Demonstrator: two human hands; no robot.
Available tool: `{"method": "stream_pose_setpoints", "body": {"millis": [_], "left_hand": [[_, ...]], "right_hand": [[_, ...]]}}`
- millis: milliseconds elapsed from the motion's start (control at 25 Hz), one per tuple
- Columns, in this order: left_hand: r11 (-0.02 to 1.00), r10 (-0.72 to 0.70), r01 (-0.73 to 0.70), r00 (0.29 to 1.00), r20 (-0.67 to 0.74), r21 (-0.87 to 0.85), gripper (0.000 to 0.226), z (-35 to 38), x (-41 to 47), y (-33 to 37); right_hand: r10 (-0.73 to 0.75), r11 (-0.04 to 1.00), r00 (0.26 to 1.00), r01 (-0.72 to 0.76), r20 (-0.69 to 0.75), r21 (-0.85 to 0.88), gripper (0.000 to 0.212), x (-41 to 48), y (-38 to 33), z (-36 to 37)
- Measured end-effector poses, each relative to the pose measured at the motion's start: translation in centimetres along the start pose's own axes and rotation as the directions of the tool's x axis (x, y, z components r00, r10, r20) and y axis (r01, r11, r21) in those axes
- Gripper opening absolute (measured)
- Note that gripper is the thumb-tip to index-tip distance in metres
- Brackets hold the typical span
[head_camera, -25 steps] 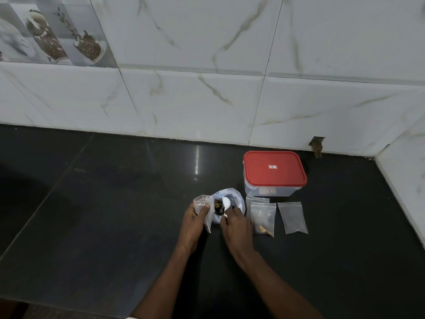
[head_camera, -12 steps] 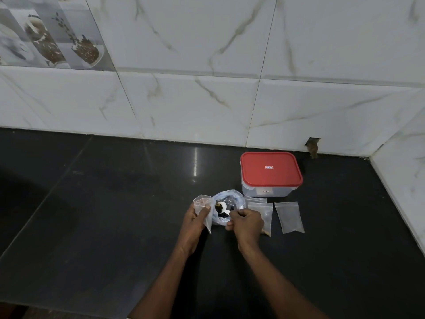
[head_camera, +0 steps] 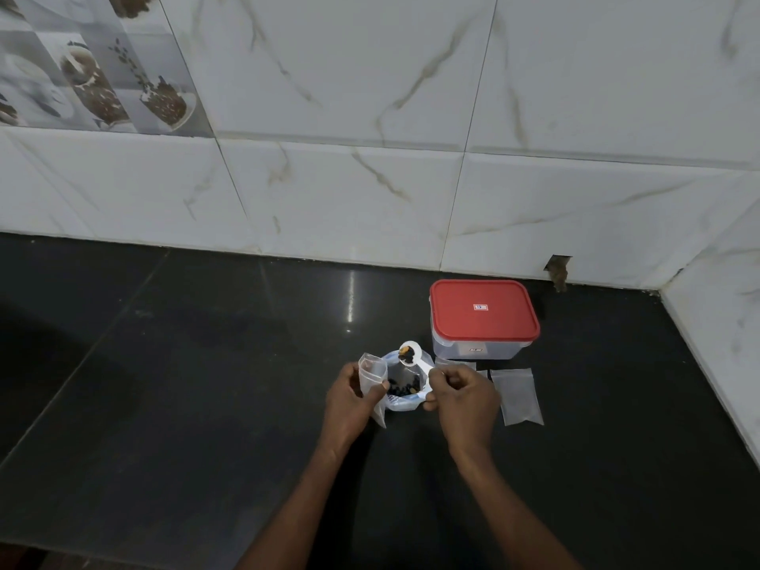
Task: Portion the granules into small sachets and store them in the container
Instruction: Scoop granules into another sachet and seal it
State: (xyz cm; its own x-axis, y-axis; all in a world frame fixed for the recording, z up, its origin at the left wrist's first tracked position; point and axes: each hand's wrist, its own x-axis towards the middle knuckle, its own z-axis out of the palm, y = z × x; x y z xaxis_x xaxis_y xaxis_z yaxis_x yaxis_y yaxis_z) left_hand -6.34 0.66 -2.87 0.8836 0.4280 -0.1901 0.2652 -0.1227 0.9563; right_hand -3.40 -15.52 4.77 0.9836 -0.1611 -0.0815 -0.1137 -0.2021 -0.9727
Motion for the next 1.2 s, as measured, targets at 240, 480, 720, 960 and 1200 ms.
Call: {"method": "stream_pose_setpoints", "body": {"millis": [240, 480, 720, 960, 1200], "left_hand": [[0.992, 0.046, -0.045, 0.999, -0.002, 0.115, 0.031, 0.6, 0.2, -0.1], [0.997, 0.032, -0.032, 0.999, 0.001, 0.069, 0.031, 0.7, -0.1, 0.1], [1.000, 0.015, -0.014, 1.000, -0.024, 0.026, 0.030, 0.9, -0.4, 0.3], [0.990, -0.024, 0.020, 0.999, -0.026, -0.138, 0.023, -0.1, -0.5, -0.4], [0.970, -0.034, 0.039, 0.999, 0.025, -0.241, 0.027, 0.2, -1.0, 0.5]], "right_hand": [[-0.684, 0.547, 0.674, 0.727, 0.279, -0.414, 0.009, -1.5, 2.0, 0.4], [-0.794, 0.183, 0.425, 0.848, 0.434, -0.497, 0.018, -1.7, 4.8, -0.1], [-0.721, 0.503, 0.645, 0.738, 0.252, -0.450, 0.008, -0.6, 4.6, -0.2], [-0.400, 0.610, 0.872, 0.482, 0.281, -0.629, 0.012, 1.4, 6.8, 1.4], [-0.407, 0.504, 0.806, 0.590, 0.429, -0.631, 0.011, 0.4, 7.1, 3.5]]}}
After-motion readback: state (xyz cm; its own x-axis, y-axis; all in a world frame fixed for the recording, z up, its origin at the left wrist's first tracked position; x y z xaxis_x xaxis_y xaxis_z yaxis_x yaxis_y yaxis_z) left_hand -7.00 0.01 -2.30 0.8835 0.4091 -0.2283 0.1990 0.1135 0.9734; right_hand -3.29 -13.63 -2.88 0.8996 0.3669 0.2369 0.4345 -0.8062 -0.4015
